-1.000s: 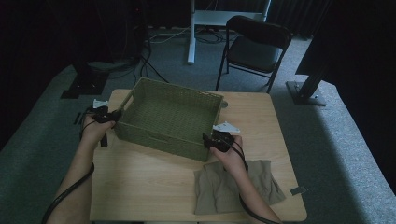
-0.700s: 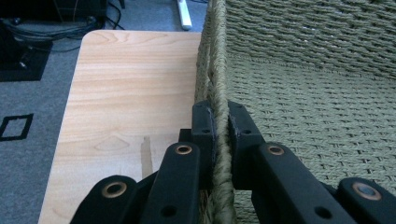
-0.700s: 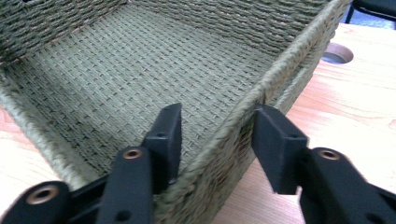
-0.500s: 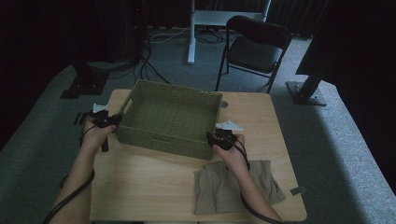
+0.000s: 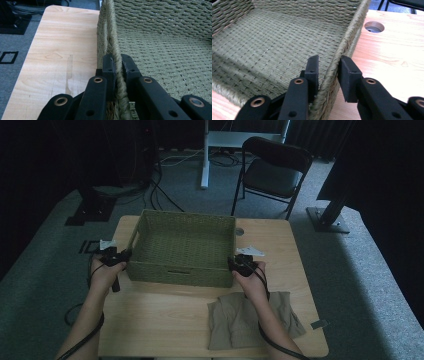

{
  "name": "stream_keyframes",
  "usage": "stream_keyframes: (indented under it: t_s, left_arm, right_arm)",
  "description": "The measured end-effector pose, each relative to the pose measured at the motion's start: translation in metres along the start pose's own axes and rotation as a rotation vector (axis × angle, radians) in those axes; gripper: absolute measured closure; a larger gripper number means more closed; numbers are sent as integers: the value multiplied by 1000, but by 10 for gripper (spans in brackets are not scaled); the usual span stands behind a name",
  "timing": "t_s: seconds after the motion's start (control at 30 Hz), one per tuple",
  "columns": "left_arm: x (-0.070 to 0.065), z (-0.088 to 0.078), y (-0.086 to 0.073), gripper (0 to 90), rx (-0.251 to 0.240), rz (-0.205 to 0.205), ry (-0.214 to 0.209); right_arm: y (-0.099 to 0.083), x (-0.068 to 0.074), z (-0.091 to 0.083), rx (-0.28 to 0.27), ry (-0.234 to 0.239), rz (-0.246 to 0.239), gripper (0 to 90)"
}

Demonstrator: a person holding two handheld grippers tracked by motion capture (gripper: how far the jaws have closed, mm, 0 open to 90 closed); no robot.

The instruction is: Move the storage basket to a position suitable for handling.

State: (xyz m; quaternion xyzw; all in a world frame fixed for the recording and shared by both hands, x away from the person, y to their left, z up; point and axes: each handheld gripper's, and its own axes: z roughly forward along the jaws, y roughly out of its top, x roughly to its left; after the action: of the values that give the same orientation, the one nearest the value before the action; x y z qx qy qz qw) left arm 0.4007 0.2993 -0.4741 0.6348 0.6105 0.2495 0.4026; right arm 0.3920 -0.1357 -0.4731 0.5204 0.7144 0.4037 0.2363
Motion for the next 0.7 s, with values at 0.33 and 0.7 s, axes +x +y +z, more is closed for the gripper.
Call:
stream_keyframes:
  t_s: [0.33, 0.7]
  left_arm:
    - [-8, -11, -9, 839, -1, -3, 13]
    - [-16, -20, -16, 834, 13, 11, 5]
  right_arm:
    - [1, -4, -1, 6, -10, 5, 755]
    - [-6, -7, -10, 5, -11, 15, 762]
